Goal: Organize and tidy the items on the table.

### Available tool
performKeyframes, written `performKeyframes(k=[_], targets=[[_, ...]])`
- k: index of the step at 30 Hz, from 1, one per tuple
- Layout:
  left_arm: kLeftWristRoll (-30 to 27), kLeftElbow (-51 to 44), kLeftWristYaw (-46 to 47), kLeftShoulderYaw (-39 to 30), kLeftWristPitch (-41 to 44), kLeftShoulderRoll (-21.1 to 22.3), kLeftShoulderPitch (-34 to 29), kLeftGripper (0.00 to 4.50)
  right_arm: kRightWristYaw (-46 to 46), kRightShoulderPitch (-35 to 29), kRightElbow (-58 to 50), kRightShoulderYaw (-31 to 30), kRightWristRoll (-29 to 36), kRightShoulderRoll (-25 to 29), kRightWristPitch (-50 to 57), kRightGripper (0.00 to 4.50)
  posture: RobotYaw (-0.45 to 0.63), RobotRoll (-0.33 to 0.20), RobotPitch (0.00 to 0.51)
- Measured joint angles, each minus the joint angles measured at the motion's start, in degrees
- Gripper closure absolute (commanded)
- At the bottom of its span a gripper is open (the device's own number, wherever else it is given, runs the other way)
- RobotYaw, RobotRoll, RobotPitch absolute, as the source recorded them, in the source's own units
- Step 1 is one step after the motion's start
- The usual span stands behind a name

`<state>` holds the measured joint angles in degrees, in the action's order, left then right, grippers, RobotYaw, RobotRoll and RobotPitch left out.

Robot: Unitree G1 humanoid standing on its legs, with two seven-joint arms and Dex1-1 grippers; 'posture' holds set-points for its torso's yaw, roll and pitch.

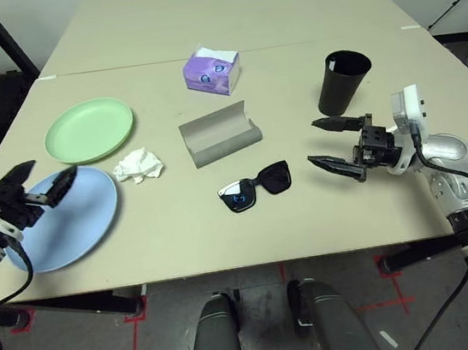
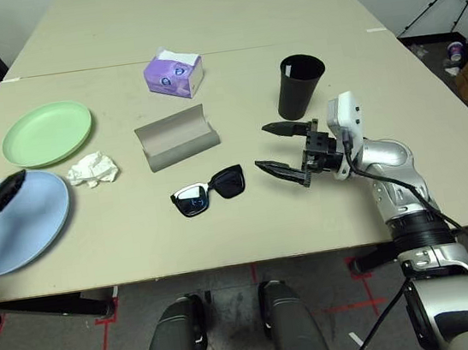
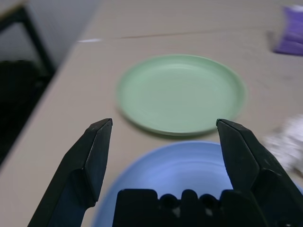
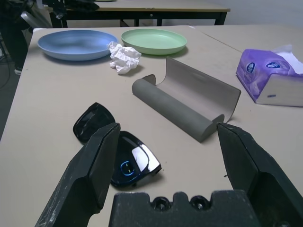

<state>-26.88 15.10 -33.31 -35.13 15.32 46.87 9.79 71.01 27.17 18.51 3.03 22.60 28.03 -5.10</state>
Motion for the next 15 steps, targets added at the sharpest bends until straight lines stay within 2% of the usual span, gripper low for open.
performKeyframes(k=[5,15], targets=[[0.0,-0.2,5.0,-0.7,2.1,-3.9,-2.4,0.0,-0.3,-0.7,-0.7,0.0,0.0,-0.1,0.3,0.03,0.01,0.0,0.148],[0.1,0.3,4.8,0.3,6.1,-4.3,-5.5,0.0,-0.5,-0.8,-1.9,0.0,0.0,-0.1,0.9,0.03,0.0,0.0,0.15]])
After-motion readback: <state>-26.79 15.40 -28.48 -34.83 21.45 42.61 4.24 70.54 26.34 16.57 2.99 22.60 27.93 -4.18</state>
